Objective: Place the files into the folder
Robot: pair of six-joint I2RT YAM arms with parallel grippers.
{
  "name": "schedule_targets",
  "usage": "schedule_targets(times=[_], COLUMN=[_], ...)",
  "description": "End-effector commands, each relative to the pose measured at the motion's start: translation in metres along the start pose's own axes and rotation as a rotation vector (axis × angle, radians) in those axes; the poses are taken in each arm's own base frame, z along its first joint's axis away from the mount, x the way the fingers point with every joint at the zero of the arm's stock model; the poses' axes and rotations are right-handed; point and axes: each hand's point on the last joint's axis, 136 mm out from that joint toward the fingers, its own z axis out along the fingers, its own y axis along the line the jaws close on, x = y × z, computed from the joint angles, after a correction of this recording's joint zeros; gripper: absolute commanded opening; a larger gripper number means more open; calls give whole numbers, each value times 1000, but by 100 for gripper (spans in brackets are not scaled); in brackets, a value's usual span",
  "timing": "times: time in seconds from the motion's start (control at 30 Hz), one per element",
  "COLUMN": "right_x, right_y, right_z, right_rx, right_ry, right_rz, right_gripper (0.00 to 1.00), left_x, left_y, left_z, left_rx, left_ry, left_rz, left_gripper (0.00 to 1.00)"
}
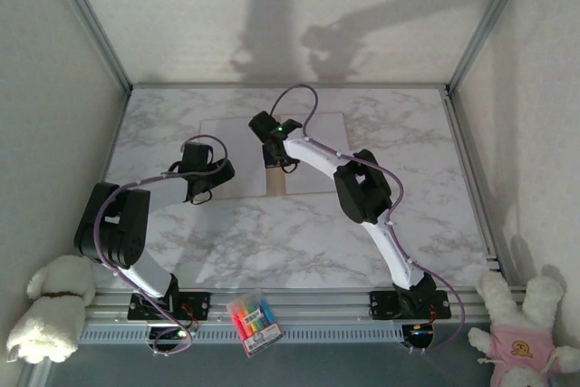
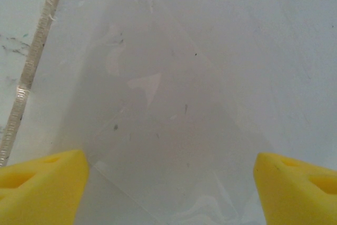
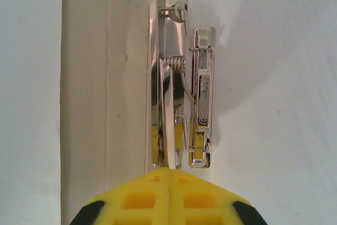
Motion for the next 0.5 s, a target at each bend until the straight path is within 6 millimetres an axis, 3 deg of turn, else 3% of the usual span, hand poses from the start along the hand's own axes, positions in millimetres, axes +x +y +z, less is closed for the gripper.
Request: schedule_targets(times=[0.0, 0.23, 0.4, 0.47], right_x=[58, 59, 58, 52], right_y=[-29, -15, -15, -26], right_z=[33, 33, 31, 34], right_rx=[82, 6, 5, 8], right_ry=[219, 227, 221, 220], right_rz=[2, 65, 80, 109], right_gripper=[0, 0, 0, 0], left_x=[26, 26, 25, 25], left_y=[28, 27, 26, 26], left_z=[8, 8, 8, 7], left_rx=[-89, -84, -82, -81], left_ry=[85, 84, 83, 81], left_rz=[-18, -20, -19, -22], left_gripper=[83, 82, 82, 82])
